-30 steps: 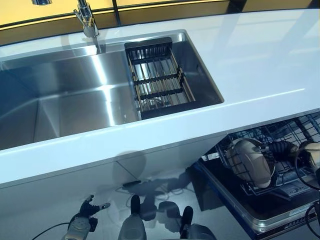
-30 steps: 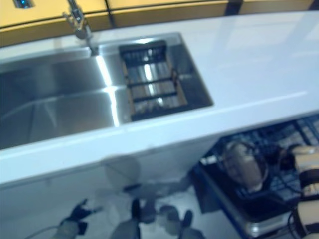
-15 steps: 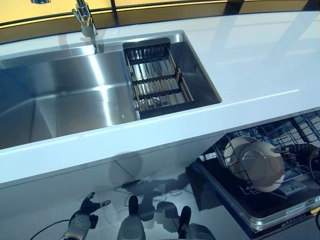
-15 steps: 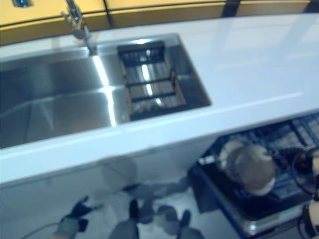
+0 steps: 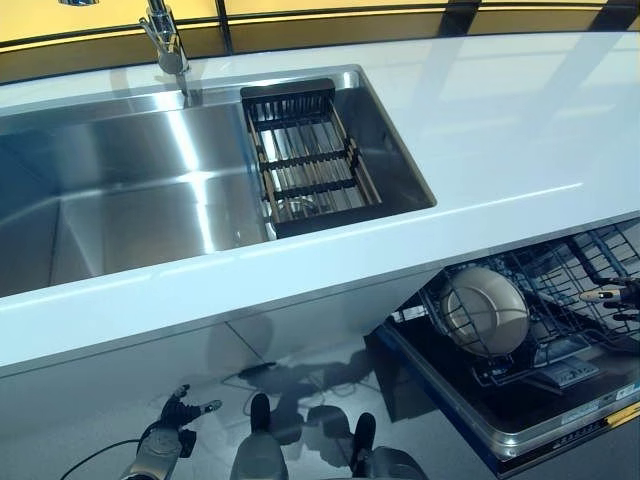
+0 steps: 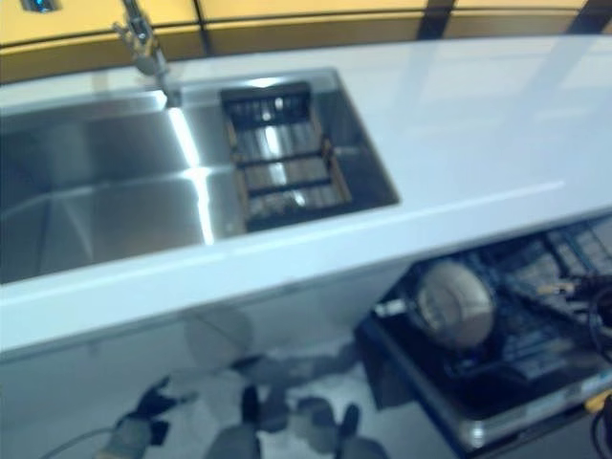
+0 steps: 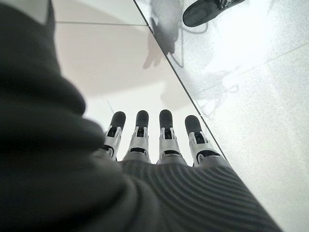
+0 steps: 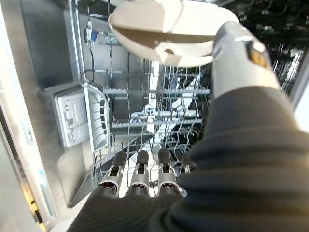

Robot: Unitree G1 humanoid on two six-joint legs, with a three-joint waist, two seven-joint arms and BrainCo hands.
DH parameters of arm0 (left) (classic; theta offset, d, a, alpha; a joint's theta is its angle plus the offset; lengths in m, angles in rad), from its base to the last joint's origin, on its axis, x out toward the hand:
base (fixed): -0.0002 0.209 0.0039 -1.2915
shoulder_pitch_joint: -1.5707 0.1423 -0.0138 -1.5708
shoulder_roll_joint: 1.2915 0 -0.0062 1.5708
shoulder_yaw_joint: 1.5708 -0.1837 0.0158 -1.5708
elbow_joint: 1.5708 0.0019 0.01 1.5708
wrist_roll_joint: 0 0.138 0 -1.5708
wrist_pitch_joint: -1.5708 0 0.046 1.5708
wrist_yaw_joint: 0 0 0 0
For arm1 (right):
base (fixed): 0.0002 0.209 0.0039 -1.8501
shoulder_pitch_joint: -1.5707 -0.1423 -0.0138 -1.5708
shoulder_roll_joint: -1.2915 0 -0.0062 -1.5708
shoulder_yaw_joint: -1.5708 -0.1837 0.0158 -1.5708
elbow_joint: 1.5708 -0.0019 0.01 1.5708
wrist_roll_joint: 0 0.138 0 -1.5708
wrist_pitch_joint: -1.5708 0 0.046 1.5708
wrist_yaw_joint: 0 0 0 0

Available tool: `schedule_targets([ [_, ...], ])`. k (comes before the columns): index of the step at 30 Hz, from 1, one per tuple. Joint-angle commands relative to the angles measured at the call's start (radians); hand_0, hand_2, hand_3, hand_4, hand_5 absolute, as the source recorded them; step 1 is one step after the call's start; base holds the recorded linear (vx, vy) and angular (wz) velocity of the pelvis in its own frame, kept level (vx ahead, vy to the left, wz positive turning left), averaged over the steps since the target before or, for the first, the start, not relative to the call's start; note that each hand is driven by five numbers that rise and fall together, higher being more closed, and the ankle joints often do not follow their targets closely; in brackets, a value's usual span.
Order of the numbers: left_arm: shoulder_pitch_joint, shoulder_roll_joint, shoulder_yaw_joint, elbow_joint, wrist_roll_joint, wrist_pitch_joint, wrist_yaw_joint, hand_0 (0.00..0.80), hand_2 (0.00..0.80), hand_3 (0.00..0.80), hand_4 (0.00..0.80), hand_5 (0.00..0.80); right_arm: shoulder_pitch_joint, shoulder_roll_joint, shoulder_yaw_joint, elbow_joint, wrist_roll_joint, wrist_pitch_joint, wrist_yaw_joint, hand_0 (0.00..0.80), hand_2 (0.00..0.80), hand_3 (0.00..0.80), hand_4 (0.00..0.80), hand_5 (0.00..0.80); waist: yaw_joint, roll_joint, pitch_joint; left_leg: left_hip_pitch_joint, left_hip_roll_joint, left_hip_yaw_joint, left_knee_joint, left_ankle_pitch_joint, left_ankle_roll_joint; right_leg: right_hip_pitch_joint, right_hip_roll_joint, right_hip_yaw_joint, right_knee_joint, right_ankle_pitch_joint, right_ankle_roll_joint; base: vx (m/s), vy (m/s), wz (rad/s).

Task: Take plates into dishwasher

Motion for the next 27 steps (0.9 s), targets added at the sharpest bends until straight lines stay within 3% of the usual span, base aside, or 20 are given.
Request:
schedule_targets([
  [1, -0.011, 0.04, -0.034, 0.024, -0.041, -0.032, 0.003, 0.0, 0.0, 0.0, 0.0, 0.0, -0.013, -0.091, 0.024, -0.028, -0.006, -0.003, -0.02, 0.0, 0.0, 0.0, 0.0, 0.0, -0.009, -0.038, -0.059, 0.043, 0.002, -0.008, -0.003, -0.083, 0.005, 0.005, -0.025, 0.032, 0.033, -0.04, 0.042, 0.022, 0.019, -0.12],
  [18, 0.012, 0.004, -0.041, 0.115, -0.003, 0.051, 0.002, 0.0, 0.0, 0.0, 0.0, 0.0, 0.123, -0.089, -0.129, -0.109, 0.139, -0.015, -0.166, 0.0, 0.0, 0.0, 0.0, 0.0, -0.047, -0.05, -0.119, 0.089, 0.017, 0.038, -0.003, -0.103, 0.006, 0.029, -0.024, 0.051, 0.022, -0.043, 0.048, 0.033, 0.023, -0.08],
  [27, 0.037, 0.019, 0.007, 0.189, 0.057, 0.152, 0.018, 0.0, 0.0, 0.0, 0.0, 0.0, 0.355, 0.048, -0.278, -0.202, 0.139, -0.032, -0.385, 0.0, 0.0, 0.0, 0.0, 0.0, -0.072, -0.035, -0.129, 0.114, 0.025, 0.068, 0.028, -0.129, 0.025, 0.017, -0.029, 0.075, 0.088, -0.082, 0.042, 0.021, -0.055, -0.08],
])
